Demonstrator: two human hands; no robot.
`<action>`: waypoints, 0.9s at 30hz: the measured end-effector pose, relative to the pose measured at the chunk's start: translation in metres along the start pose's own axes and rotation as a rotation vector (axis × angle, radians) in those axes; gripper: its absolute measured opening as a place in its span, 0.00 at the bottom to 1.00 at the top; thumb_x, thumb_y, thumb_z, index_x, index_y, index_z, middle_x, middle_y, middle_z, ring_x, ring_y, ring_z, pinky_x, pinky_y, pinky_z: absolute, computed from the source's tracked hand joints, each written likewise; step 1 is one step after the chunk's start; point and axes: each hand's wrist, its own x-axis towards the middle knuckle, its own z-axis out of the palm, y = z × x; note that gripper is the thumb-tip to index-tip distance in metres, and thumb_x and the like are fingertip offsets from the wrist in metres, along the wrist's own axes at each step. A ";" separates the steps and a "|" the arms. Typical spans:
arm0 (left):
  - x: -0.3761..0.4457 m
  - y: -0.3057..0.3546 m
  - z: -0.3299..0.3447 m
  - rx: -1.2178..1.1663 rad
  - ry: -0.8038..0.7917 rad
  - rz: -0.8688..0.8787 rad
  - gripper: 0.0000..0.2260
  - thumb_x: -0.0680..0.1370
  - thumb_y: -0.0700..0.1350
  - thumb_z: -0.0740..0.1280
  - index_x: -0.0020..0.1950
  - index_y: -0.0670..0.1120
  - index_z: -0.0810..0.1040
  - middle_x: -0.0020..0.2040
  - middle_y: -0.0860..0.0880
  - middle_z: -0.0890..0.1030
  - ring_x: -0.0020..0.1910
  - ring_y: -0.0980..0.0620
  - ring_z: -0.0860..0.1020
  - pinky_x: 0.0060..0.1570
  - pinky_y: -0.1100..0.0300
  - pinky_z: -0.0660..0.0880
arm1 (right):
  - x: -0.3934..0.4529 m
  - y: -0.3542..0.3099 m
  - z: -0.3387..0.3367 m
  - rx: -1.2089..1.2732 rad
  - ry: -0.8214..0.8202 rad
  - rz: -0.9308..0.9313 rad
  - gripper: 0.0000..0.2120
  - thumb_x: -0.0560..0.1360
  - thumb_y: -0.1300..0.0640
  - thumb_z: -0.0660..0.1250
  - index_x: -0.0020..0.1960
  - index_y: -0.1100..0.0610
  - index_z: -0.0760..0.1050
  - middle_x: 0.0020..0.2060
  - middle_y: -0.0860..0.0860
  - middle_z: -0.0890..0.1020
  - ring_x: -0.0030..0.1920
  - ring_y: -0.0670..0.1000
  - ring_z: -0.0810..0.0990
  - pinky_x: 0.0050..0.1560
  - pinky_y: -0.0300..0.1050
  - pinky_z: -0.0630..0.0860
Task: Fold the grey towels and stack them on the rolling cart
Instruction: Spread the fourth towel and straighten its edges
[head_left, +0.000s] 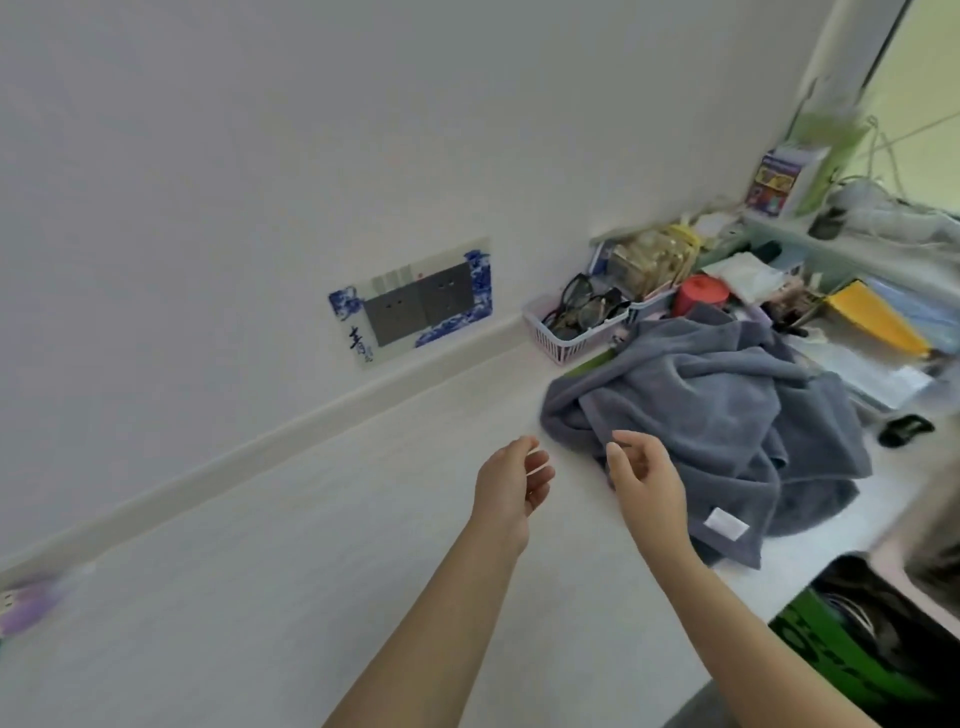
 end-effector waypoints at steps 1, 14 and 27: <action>0.007 -0.002 0.016 0.017 -0.019 -0.010 0.06 0.79 0.45 0.63 0.47 0.45 0.78 0.40 0.49 0.79 0.36 0.54 0.77 0.33 0.64 0.73 | 0.011 0.003 -0.011 -0.032 0.039 -0.020 0.07 0.77 0.54 0.64 0.55 0.52 0.74 0.42 0.48 0.79 0.44 0.49 0.78 0.42 0.42 0.74; 0.098 -0.048 0.120 0.138 -0.003 -0.136 0.12 0.79 0.49 0.62 0.61 0.47 0.72 0.57 0.47 0.77 0.56 0.45 0.75 0.52 0.48 0.73 | 0.099 0.079 -0.081 -0.337 0.054 0.361 0.30 0.76 0.40 0.60 0.74 0.46 0.55 0.75 0.58 0.51 0.71 0.65 0.57 0.69 0.62 0.60; 0.093 -0.002 0.089 -0.134 -0.075 0.134 0.14 0.82 0.49 0.58 0.63 0.43 0.74 0.62 0.41 0.77 0.59 0.44 0.76 0.61 0.48 0.74 | 0.082 0.038 -0.063 -0.111 0.239 0.250 0.19 0.78 0.44 0.58 0.68 0.47 0.66 0.64 0.53 0.69 0.60 0.56 0.72 0.55 0.51 0.69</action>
